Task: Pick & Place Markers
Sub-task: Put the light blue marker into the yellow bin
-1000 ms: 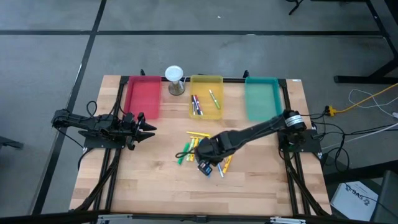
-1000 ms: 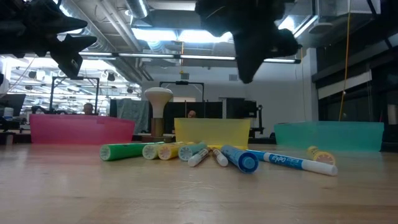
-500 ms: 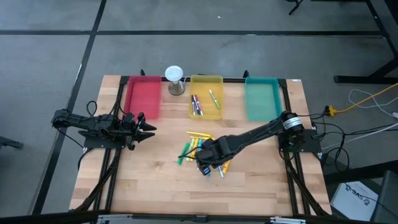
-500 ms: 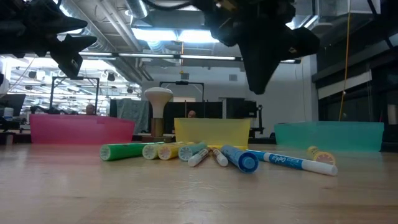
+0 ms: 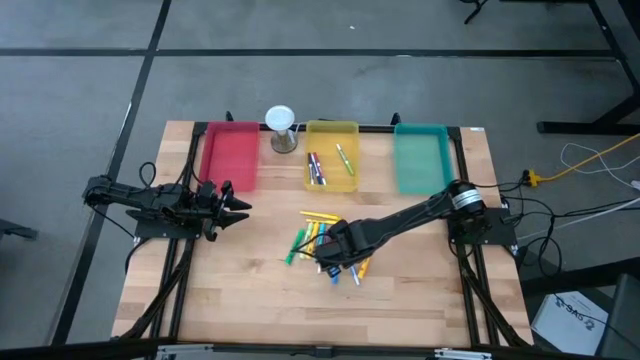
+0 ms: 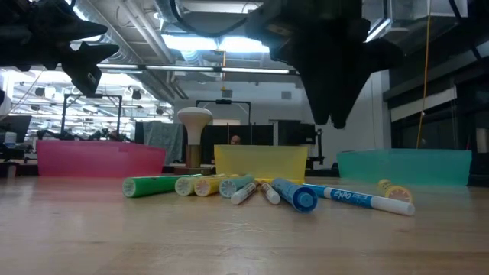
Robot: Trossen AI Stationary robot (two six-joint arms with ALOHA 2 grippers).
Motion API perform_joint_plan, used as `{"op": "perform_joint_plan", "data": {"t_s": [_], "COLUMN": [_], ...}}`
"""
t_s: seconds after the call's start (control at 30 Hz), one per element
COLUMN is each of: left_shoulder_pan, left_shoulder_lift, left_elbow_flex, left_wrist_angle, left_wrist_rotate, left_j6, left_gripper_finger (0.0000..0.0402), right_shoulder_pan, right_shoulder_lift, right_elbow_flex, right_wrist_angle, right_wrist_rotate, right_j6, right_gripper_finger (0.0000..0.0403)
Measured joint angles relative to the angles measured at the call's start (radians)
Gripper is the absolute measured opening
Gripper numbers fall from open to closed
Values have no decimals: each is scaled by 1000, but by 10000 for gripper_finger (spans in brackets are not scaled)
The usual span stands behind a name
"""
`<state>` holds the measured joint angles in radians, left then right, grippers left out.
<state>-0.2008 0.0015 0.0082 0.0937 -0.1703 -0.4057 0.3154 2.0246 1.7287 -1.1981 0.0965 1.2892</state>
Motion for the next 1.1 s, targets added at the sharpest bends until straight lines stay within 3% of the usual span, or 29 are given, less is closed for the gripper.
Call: {"op": "perform_joint_plan", "data": {"t_s": [0.23, 0.47, 1.1], "left_shoulder_pan": [0, 0, 0], "left_shoulder_lift": [0, 0, 0], "left_elbow_flex": [0, 0, 0], "left_wrist_angle": [0, 0, 0], "left_wrist_rotate": [0, 0, 0], "left_j6": [0, 0, 0], "left_gripper_finger": [143, 143, 143], "right_shoulder_pan": [-9, -26, -41], "right_shoulder_lift": [53, 91, 110], "right_elbow_flex": [0, -1, -65], "right_wrist_angle": [2, 4, 102], "right_wrist_rotate": [-10, -11, -19], "right_j6": [-3, -18, -16], "right_gripper_finger": [184, 215, 225]}}
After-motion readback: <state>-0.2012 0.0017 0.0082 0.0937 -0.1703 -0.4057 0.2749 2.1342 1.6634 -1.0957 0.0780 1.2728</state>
